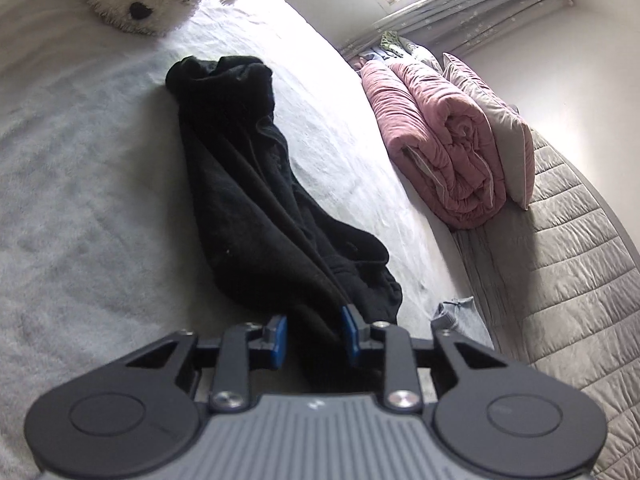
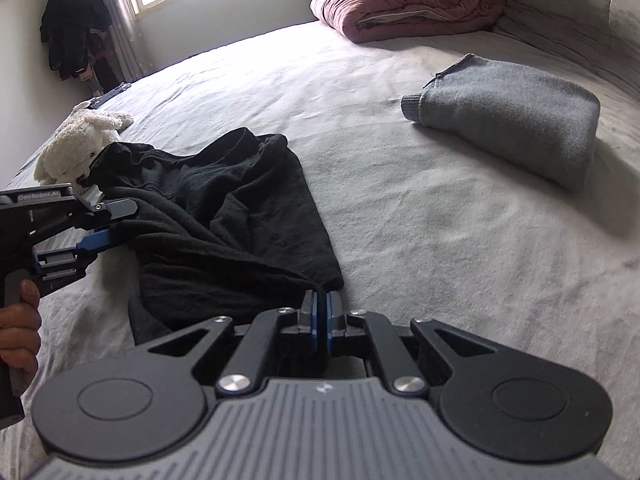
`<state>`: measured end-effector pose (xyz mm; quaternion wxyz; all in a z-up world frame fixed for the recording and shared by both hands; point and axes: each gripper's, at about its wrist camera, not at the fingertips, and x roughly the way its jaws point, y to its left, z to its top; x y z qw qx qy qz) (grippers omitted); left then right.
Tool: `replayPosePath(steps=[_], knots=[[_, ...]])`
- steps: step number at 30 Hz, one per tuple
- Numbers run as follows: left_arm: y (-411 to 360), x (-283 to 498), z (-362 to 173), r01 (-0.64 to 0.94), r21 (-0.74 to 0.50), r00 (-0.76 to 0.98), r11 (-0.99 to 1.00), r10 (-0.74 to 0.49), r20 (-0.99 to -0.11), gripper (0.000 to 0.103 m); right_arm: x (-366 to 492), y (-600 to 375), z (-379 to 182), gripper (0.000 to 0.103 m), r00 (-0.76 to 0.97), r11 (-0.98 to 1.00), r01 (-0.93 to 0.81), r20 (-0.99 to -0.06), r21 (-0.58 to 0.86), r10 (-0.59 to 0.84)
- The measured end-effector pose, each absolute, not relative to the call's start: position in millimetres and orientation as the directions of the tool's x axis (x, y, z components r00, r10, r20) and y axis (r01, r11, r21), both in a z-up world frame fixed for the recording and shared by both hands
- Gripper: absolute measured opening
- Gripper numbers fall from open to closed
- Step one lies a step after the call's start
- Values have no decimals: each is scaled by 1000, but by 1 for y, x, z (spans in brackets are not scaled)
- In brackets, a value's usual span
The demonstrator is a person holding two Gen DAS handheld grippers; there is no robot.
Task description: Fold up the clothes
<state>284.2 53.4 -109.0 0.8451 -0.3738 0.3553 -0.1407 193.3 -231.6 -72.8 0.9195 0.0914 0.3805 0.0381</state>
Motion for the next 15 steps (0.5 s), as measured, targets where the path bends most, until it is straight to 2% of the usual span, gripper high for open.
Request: replayPosePath(steps=[1, 9, 11, 13, 15], knots=[[51, 288, -105, -13, -718, 709, 696, -500, -497, 7, 193, -232, -72, 4, 710, 980, 0, -690, 200, 141], [14, 320, -74, 96, -600, 716, 794, -474, -512, 7, 192, -237, -66, 4, 718, 977, 16, -683, 210, 136], [5, 331, -74, 100, -584, 701, 806, -474, -533, 9, 194, -240, -68, 4, 707, 977, 31, -695, 212, 129], [-1, 339, -78, 100, -566, 686, 818, -469, -557, 19, 195, -242, -71, 4, 695, 977, 45, -709, 210, 120], [-2, 343, -81, 93, -561, 678, 823, -465, -570, 24, 197, -245, -73, 4, 685, 977, 50, -719, 208, 118]])
